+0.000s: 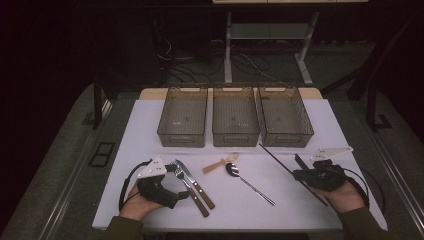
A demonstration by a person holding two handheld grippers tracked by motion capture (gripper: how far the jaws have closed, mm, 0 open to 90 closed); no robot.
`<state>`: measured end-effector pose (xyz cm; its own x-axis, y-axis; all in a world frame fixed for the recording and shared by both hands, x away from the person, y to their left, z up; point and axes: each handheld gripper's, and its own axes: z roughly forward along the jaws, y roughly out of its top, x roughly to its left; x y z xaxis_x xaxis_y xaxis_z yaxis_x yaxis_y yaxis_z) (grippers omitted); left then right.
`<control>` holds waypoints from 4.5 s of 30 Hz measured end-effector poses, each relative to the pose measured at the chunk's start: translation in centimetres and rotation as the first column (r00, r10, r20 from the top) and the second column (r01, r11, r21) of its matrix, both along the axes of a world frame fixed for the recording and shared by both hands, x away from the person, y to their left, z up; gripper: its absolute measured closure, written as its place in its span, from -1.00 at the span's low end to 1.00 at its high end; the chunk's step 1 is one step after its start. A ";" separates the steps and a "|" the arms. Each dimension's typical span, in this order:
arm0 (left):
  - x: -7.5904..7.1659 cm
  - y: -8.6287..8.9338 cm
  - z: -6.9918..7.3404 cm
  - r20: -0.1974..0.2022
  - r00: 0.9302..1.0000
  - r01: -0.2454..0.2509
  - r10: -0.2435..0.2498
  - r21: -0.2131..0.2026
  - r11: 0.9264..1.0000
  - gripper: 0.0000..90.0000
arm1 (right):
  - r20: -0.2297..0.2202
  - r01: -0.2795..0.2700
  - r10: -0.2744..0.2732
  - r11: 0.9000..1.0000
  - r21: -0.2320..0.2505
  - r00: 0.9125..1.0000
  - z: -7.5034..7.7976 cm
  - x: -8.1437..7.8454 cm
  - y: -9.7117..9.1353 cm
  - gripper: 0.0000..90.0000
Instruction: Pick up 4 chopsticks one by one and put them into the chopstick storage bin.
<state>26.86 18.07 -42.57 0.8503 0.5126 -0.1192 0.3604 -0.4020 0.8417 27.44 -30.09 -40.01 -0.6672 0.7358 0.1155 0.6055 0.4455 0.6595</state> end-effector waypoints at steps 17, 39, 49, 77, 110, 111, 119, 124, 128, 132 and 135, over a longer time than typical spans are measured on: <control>0.1 0.0 -0.1 -0.001 1.000 -0.001 0.001 -0.007 1.000 -1.00 | 0.055 -0.033 0.031 0.999 0.035 0.998 1.8 2.3 3.7 0.90; -0.2 0.0 -0.5 -0.029 1.000 -0.011 0.010 -0.026 1.000 -1.00 | 0.082 -0.076 0.071 0.995 0.070 0.994 2.5 7.6 9.2 0.90; -0.2 0.2 -0.6 -0.034 0.999 -0.039 0.038 -0.020 0.999 -1.00 | 0.102 -0.096 0.087 0.992 0.087 0.991 3.9 9.4 11.0 0.90; -0.5 -0.6 -0.8 -0.012 1.000 -0.007 0.006 -0.050 0.999 -1.00 | 0.167 -0.081 0.055 0.985 0.152 0.984 8.4 15.8 18.6 0.90; -0.6 -0.6 -0.7 -0.018 1.000 -0.008 0.007 -0.077 0.997 -1.00 | 0.131 -0.026 0.001 0.981 0.192 0.991 5.9 21.8 30.0 0.90; -0.6 -0.6 -0.7 -0.018 1.000 -0.008 0.007 -0.076 0.997 -1.00 | 0.130 -0.029 0.005 0.982 0.189 0.992 5.7 21.8 30.3 0.90; -0.6 -0.7 -0.7 -0.018 1.000 -0.001 0.000 -0.060 0.998 -1.00 | 0.104 -0.027 0.007 0.982 0.189 0.995 4.2 21.7 31.7 0.89; -0.6 -0.6 -0.7 -0.017 1.000 -0.005 0.004 -0.059 0.998 -1.00 | 0.090 -0.016 0.000 0.984 0.178 0.996 3.5 21.7 32.1 0.43; -0.6 -0.5 -0.7 -0.017 1.000 -0.006 0.005 -0.064 0.998 -1.00 | 0.090 -0.013 -0.002 0.986 0.168 0.996 3.8 21.7 31.8 0.20; -0.6 -0.5 -0.7 -0.014 1.000 -0.005 0.004 -0.060 0.998 -1.00 | 0.088 -0.018 0.005 0.989 0.147 0.996 4.2 21.5 31.1 0.07; -0.6 -0.5 -0.7 -0.014 1.000 -0.006 0.006 -0.061 0.998 -1.00 | 0.092 -0.022 0.008 0.988 0.152 0.996 4.6 21.1 30.1 0.01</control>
<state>26.25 17.55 -43.28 0.8454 0.5091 -0.1619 0.3740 -0.3476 0.8598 48.56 0.02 -35.43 -0.6910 0.7039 0.1644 0.5339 0.3437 0.7726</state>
